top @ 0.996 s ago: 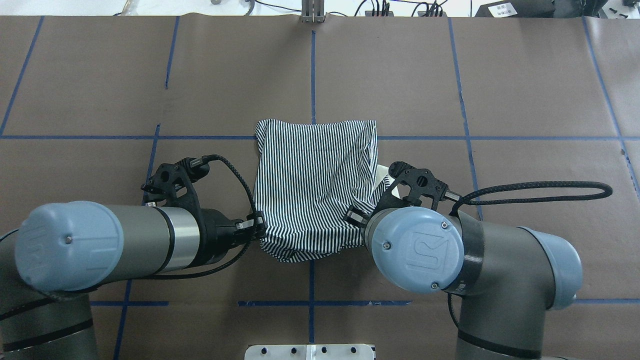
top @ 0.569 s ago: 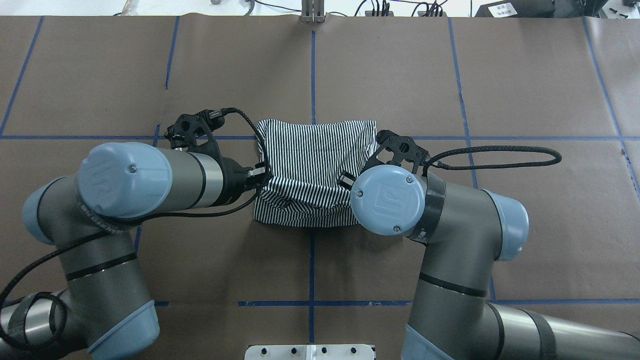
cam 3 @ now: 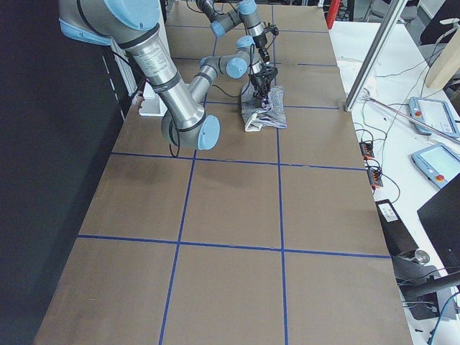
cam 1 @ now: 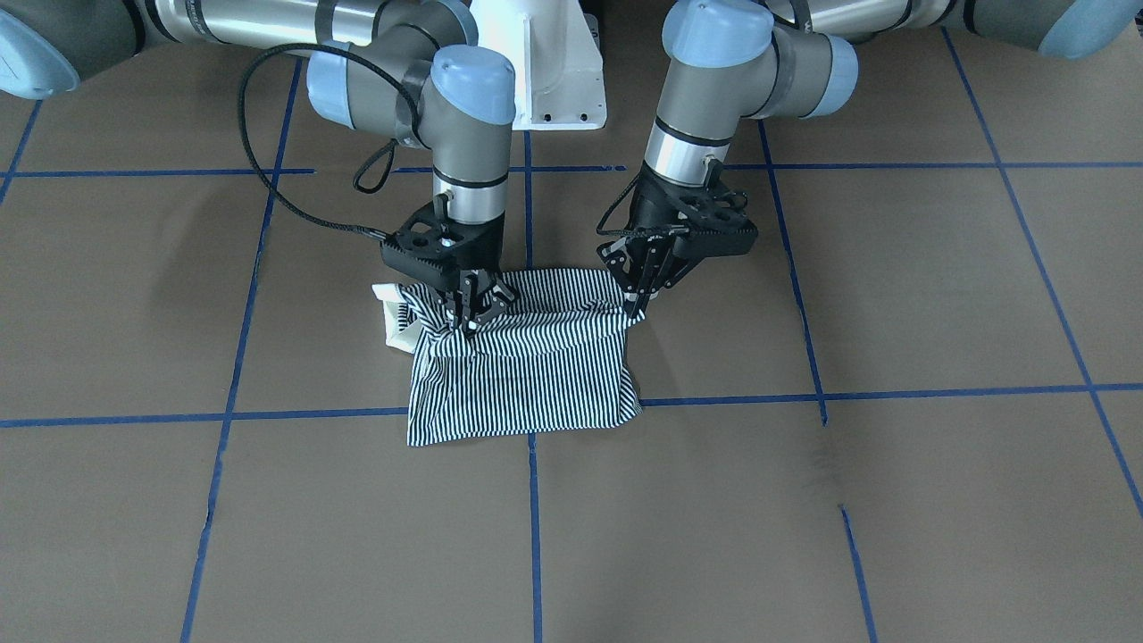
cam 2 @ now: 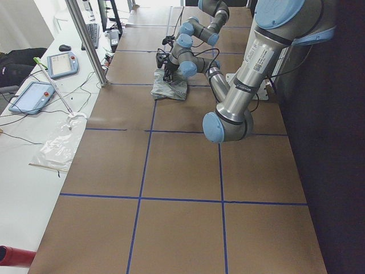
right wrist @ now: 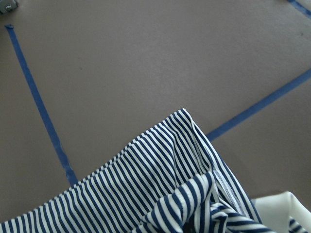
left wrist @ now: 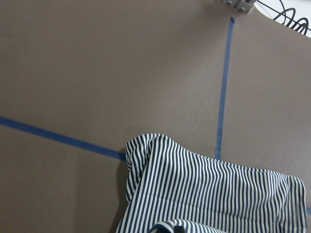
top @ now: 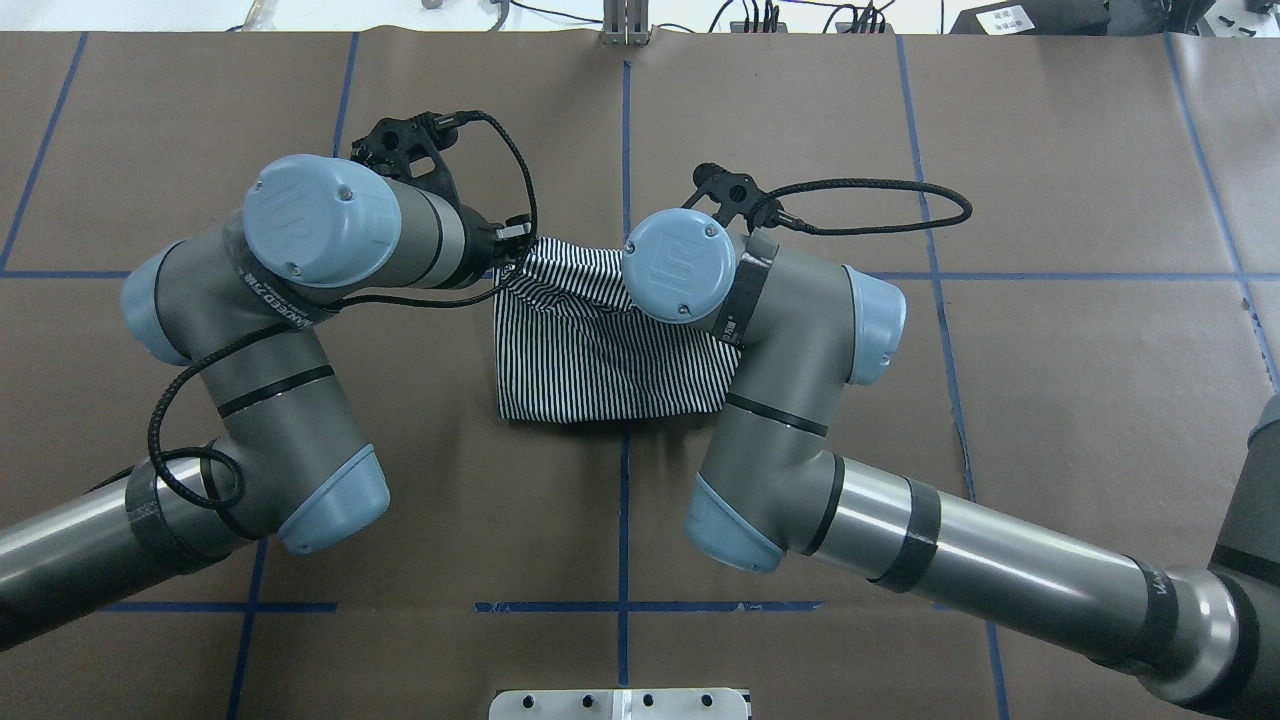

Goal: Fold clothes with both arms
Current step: 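Lay the folded edge down and open both grippers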

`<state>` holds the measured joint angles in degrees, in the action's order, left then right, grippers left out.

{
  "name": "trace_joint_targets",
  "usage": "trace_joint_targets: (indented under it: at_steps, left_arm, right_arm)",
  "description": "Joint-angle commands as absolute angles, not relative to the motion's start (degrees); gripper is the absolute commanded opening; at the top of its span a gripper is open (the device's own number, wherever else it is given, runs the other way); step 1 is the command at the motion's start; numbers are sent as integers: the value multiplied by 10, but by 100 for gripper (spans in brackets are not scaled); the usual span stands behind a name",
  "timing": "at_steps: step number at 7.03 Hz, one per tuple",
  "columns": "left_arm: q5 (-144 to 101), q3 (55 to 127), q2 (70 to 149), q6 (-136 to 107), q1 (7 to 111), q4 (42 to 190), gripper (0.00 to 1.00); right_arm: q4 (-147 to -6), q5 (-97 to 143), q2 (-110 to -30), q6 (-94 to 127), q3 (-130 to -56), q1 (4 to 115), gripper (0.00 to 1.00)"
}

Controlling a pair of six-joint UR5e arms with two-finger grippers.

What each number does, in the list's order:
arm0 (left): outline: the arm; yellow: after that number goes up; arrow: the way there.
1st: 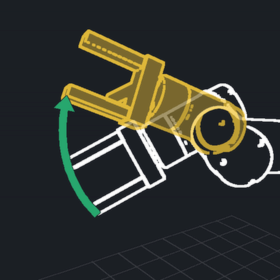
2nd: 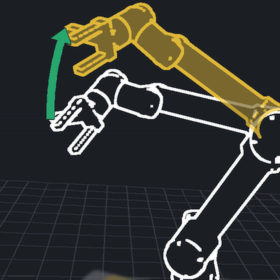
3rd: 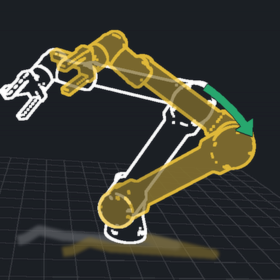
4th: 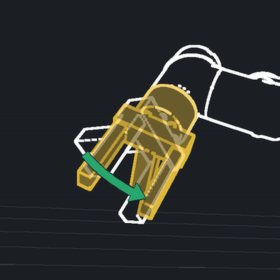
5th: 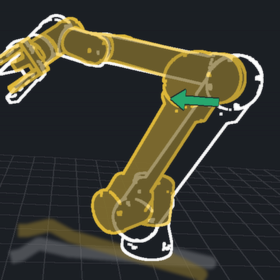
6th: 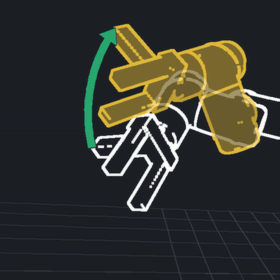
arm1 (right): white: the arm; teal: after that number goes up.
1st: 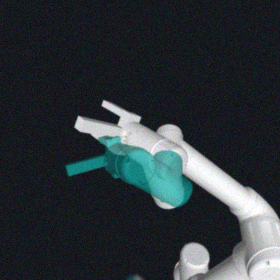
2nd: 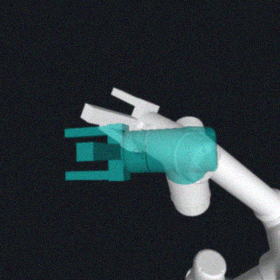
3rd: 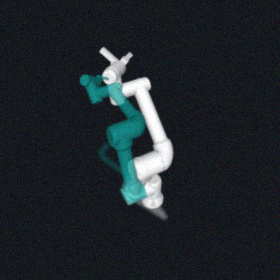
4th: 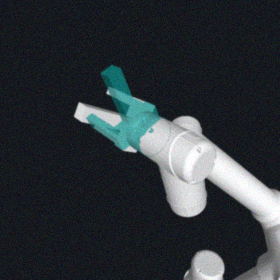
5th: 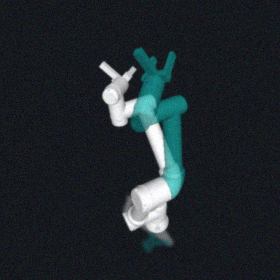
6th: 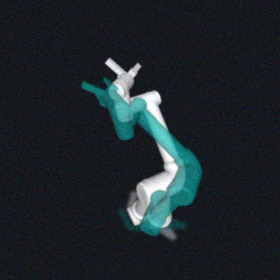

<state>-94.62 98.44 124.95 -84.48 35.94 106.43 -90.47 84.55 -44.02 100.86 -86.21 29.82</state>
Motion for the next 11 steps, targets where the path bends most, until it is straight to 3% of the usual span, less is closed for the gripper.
trace_joint_targets:
  at_steps: [1,4,5,6,9,11]
  left_arm:
    - [-945,897,1266,-833,367,1123,0]
    - [-945,852,1276,-810,367,1137,0]
    - [-946,852,1275,-769,367,1137,78]
    - [-947,859,1273,-722,370,1138,100]
    - [-1088,929,1218,-563,441,1152,100]
    - [-1088,924,1216,-567,439,1159,100]
  right_arm:
    - [-858,846,-423,989,-791,315,0]
    - [-858,846,-424,976,-788,316,0]
    - [-857,844,-422,969,-779,313,47]
    - [-857,842,-418,969,-781,310,99]
    - [-812,842,-410,888,-786,293,100]
    - [-812,805,-409,852,-786,253,100]
